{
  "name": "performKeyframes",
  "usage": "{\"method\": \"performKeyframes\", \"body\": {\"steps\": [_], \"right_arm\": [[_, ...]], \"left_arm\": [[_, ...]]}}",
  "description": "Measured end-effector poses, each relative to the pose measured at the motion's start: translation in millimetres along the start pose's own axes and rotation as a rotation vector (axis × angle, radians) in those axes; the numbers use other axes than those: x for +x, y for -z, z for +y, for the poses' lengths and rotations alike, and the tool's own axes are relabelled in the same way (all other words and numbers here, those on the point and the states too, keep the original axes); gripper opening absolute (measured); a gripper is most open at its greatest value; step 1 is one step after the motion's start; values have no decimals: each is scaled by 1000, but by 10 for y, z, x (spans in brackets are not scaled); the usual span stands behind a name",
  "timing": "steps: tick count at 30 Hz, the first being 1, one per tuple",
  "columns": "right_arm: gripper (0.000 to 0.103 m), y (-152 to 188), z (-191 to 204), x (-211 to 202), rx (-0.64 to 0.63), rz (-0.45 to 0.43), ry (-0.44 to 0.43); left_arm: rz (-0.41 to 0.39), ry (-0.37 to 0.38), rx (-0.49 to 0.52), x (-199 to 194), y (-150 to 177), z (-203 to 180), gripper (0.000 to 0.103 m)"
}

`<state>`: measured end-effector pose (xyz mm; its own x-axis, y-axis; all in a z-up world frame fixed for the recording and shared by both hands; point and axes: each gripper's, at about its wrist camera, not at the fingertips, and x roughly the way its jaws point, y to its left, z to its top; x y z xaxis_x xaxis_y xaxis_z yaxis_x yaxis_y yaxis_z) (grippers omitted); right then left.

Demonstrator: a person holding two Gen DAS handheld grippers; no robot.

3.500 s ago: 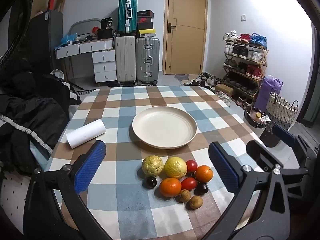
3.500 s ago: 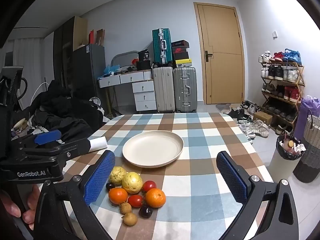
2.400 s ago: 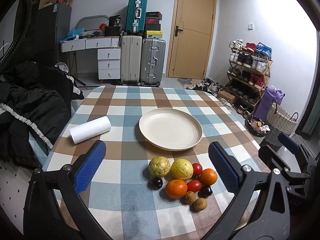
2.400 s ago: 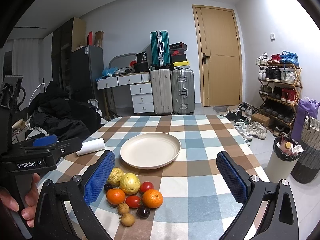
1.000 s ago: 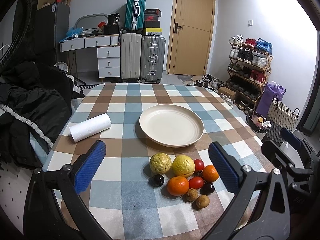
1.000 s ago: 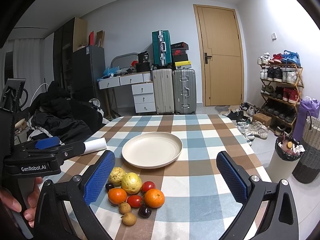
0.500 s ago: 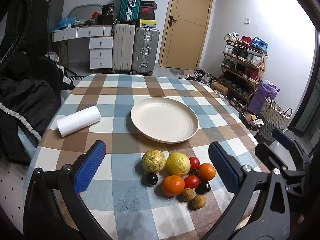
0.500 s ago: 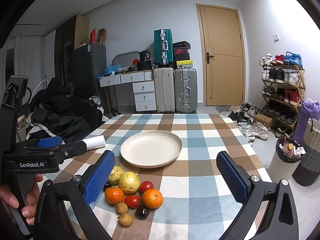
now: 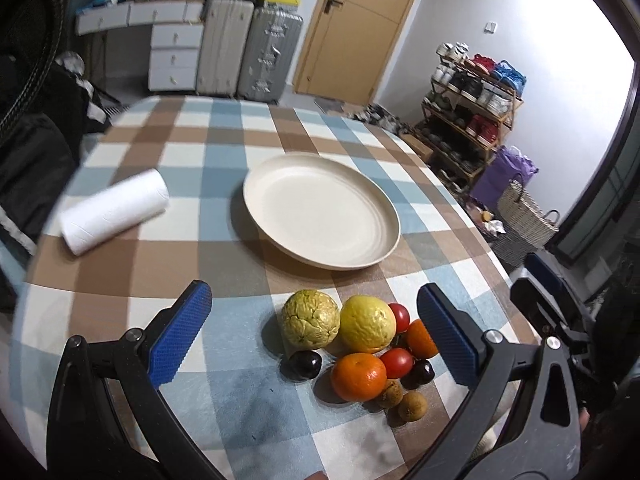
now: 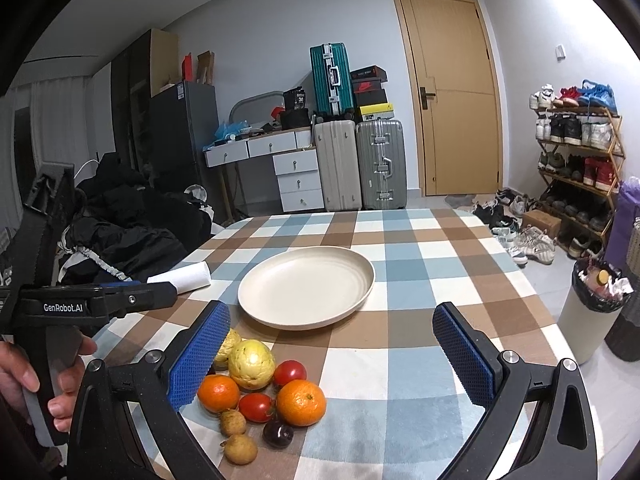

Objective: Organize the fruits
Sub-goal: 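Lower the left tool onto the wrinkled green fruit and close it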

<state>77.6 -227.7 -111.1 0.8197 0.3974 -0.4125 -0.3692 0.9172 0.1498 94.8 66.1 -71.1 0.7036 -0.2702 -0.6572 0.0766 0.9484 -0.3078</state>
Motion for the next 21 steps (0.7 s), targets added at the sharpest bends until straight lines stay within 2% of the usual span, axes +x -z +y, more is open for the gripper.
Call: {"method": "performKeyframes", "body": {"steps": [4, 13, 21], "right_arm": [[103, 27, -58, 147, 12, 18, -8], [103, 70, -222, 451, 58, 63, -15], [103, 75, -334, 635, 89, 93, -15]], "left_arm": [[59, 66, -17, 250, -34, 108, 102], [163, 147, -70, 693, -42, 264, 102], [196, 234, -97, 898, -57, 379, 102]]}}
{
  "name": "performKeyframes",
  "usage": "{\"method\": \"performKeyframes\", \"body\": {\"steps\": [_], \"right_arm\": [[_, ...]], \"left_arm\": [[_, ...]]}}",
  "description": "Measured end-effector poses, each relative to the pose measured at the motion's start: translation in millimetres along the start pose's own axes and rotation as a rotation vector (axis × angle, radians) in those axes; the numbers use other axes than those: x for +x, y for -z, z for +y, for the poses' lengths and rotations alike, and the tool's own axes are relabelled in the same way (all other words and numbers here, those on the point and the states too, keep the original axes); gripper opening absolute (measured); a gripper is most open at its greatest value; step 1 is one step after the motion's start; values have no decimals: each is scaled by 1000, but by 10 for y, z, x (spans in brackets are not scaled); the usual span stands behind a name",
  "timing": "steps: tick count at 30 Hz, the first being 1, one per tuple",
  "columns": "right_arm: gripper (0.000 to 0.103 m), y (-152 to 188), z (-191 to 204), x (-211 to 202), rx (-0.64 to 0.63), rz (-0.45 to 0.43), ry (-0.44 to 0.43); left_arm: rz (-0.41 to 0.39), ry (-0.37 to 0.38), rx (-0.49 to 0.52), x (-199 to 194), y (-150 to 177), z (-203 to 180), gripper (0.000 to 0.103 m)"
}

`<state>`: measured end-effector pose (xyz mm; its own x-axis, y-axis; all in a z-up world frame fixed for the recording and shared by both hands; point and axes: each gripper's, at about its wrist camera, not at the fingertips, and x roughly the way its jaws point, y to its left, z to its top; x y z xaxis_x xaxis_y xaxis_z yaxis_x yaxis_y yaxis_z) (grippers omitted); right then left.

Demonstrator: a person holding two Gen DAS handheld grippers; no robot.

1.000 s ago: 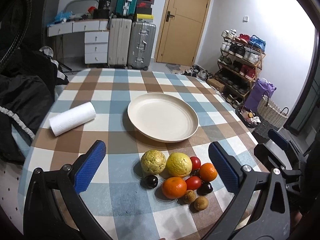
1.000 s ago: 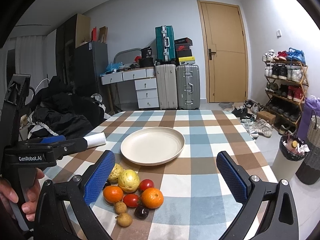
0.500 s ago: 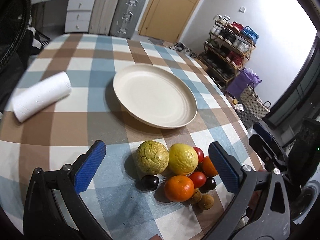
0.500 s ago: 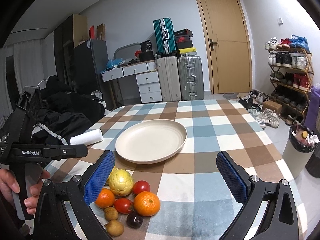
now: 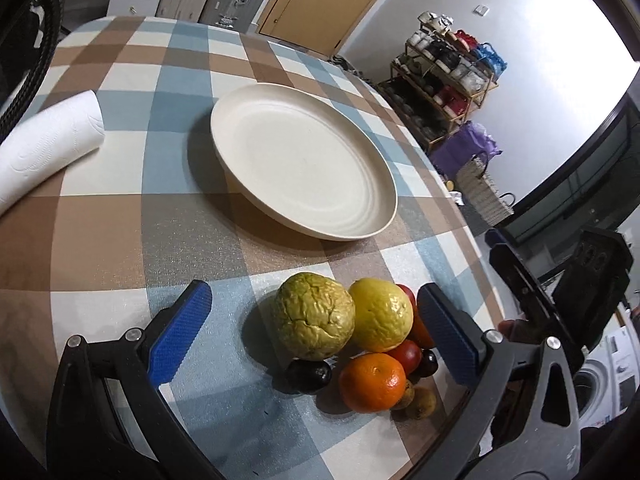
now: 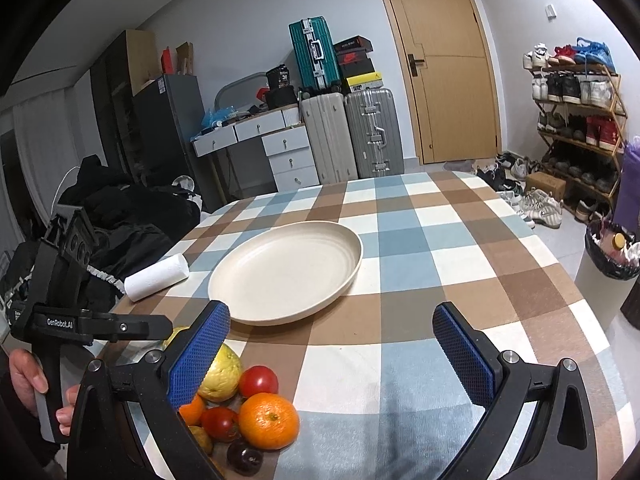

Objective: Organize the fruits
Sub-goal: 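Lower the left tool onto the wrinkled green fruit and close it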

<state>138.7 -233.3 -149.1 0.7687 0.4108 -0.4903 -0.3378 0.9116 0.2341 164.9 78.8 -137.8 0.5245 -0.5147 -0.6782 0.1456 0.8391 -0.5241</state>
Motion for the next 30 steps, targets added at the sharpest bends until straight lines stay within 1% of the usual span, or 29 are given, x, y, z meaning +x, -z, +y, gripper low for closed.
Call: {"method": "performKeyframes", "body": {"steps": [6, 12, 14, 15, 19, 20, 21, 22, 23, 27, 30], "right_arm": [[103, 12, -6, 59, 3, 7, -8], [103, 6, 15, 81, 1, 9, -21], [103, 11, 19, 83, -1, 9, -22], [103, 12, 18, 83, -1, 8, -23], [103, 15, 18, 80, -1, 8, -25], [103, 16, 18, 81, -1, 8, -24], [103, 14, 16, 84, 1, 9, -25], [103, 15, 20, 86, 1, 9, -26], [103, 13, 20, 90, 1, 11, -28], [103, 1, 44, 87, -6, 12, -32], [103, -2, 64, 69, -12, 8, -32]], "left_arm": [[15, 62, -23, 21, -11, 91, 100], [50, 98, -33, 105, 1, 126, 82], [62, 116, -43, 127, 8, 141, 74], [63, 118, -44, 136, 2, 142, 73], [52, 104, -32, 131, 27, 146, 63], [48, 102, -34, 132, 35, 158, 58], [47, 109, -45, 139, 25, 168, 56], [56, 123, -54, 147, 61, 193, 47], [70, 138, -68, 177, 67, 214, 44], [57, 108, -30, 179, 95, 122, 44], [56, 103, -29, 180, 101, 94, 44]]}}
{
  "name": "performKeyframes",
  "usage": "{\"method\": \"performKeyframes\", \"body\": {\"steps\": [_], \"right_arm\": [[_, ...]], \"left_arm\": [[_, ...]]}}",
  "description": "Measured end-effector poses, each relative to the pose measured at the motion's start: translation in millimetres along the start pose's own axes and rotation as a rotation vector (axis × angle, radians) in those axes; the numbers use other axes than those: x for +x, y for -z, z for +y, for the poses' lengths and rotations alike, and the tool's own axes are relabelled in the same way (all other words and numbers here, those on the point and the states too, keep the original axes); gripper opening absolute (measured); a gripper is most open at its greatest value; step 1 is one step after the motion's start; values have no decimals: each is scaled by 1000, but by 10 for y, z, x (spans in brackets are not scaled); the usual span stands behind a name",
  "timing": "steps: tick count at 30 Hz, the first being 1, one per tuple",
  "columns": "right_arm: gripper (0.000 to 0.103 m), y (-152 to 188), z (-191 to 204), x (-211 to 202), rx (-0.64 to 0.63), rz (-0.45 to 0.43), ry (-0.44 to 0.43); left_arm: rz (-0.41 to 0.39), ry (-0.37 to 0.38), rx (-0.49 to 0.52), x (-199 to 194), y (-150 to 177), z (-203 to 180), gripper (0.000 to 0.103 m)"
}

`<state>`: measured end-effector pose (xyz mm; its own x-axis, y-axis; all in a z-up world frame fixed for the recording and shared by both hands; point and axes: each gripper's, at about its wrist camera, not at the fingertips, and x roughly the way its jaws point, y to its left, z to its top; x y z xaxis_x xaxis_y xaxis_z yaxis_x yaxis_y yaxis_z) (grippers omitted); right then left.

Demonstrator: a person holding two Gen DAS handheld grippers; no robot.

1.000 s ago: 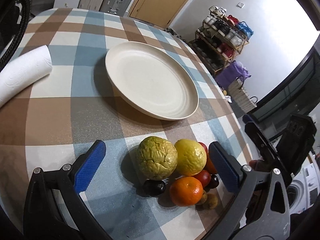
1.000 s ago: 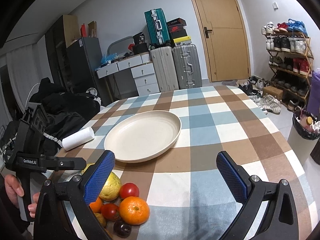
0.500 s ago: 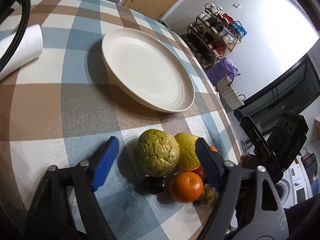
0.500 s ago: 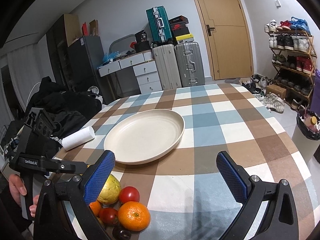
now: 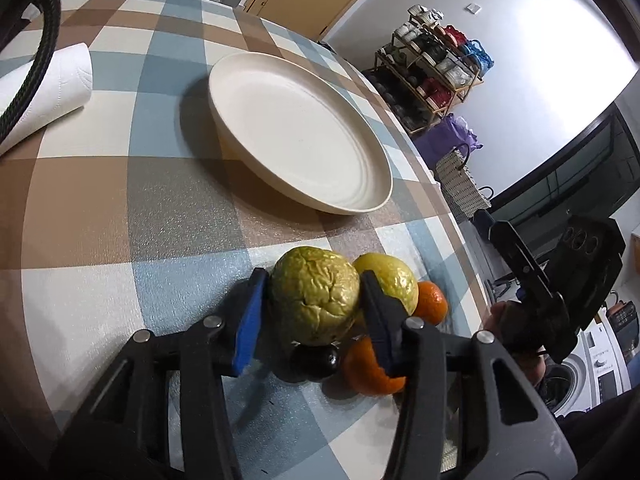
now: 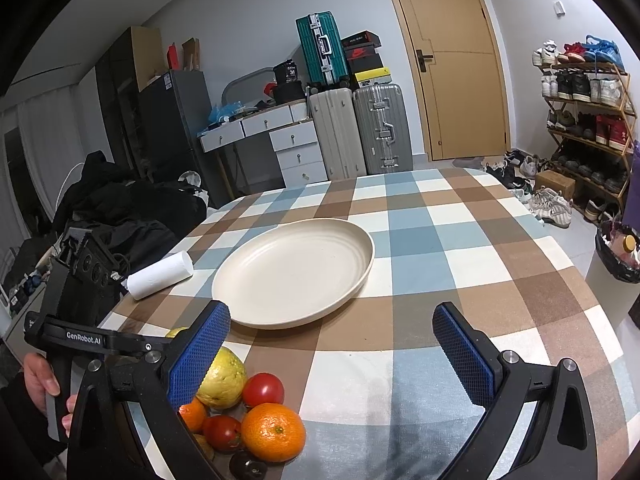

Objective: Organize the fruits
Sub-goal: 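Lower the left tool onto the wrinkled green fruit and close it, then grasp the yellow fruit with the right tool while the left tool lifts the wrinkled fruit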

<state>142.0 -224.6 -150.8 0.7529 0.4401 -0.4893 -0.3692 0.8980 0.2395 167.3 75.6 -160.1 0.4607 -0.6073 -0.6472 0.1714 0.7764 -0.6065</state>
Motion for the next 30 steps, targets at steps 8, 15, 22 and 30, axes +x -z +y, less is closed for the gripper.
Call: {"method": "performKeyframes", "body": {"steps": [8, 15, 22, 30], "right_arm": [[103, -17, 59, -4, -13, 42, -36], [103, -2, 245, 122, -49, 138, -134], [103, 91, 590, 304, -167, 233, -160], [89, 148, 777, 485, -208, 301, -189]], "left_arm": [[-31, 6, -29, -143, 21, 98, 44], [-73, 14, -36, -322, 7, 147, 44], [-113, 23, -40, -541, -27, 152, 43], [-129, 29, -48, -655, 31, 165, 43]]}}
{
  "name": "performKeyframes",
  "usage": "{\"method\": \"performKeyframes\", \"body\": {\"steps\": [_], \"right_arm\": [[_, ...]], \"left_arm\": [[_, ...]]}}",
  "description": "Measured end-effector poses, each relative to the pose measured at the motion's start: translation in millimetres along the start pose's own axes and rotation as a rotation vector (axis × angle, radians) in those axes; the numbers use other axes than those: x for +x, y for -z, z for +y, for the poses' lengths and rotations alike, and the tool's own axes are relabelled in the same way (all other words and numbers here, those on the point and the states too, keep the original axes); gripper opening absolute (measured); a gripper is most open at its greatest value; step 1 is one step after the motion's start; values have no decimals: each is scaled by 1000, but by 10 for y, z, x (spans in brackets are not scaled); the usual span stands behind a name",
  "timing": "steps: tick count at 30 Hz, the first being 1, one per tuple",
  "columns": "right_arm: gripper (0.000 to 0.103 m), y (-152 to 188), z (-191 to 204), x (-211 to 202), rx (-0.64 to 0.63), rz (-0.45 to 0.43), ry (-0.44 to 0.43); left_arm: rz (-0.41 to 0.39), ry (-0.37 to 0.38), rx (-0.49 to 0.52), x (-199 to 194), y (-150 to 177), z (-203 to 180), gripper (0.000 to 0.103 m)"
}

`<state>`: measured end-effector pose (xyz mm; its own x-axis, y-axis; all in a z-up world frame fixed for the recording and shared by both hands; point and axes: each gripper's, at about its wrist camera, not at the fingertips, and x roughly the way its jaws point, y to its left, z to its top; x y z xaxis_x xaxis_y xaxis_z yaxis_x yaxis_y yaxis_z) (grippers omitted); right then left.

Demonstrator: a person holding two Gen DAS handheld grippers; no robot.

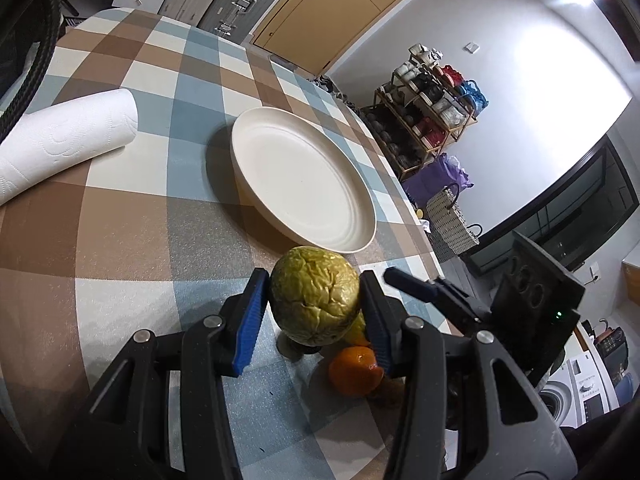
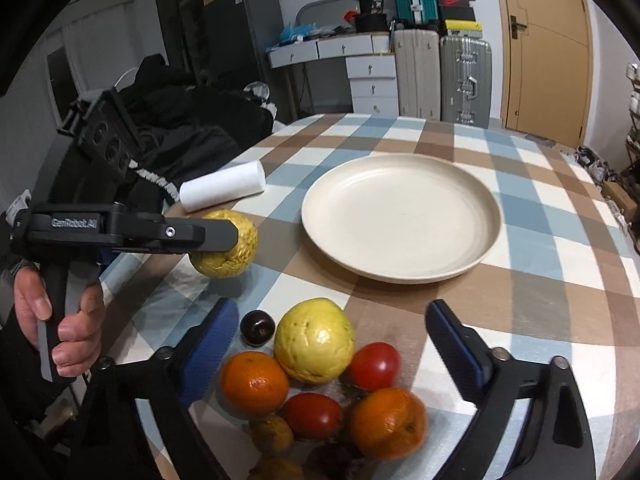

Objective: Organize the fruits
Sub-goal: 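Grasp the yellow fruit with the right tool while the left tool lifts the wrinkled fruit, then carry both fruits onto the cream plate and open both tools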

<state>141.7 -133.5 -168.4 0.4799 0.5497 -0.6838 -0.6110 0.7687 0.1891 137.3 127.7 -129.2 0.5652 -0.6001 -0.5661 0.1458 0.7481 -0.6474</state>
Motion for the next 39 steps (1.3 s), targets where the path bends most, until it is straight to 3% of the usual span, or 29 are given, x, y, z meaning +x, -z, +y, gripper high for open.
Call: {"method": "performKeyframes", "body": {"steps": [5, 16, 23, 32, 39], "right_arm": [[70, 11, -7, 96, 14, 48, -12], [49, 43, 137, 163, -71, 102, 22], [48, 61, 171, 147, -91, 91, 43], [48, -55, -160, -111, 97, -30, -79], [48, -303, -487, -323, 211, -139, -148]], "left_arm": [[-3, 3, 6, -26, 30, -20, 44], [-18, 0, -5, -72, 9, -8, 44], [-23, -13, 13, -94, 11, -59, 44], [-26, -3, 35, -50, -115, -164, 44], [-25, -26, 66, 97, -432, -297, 44]]}}
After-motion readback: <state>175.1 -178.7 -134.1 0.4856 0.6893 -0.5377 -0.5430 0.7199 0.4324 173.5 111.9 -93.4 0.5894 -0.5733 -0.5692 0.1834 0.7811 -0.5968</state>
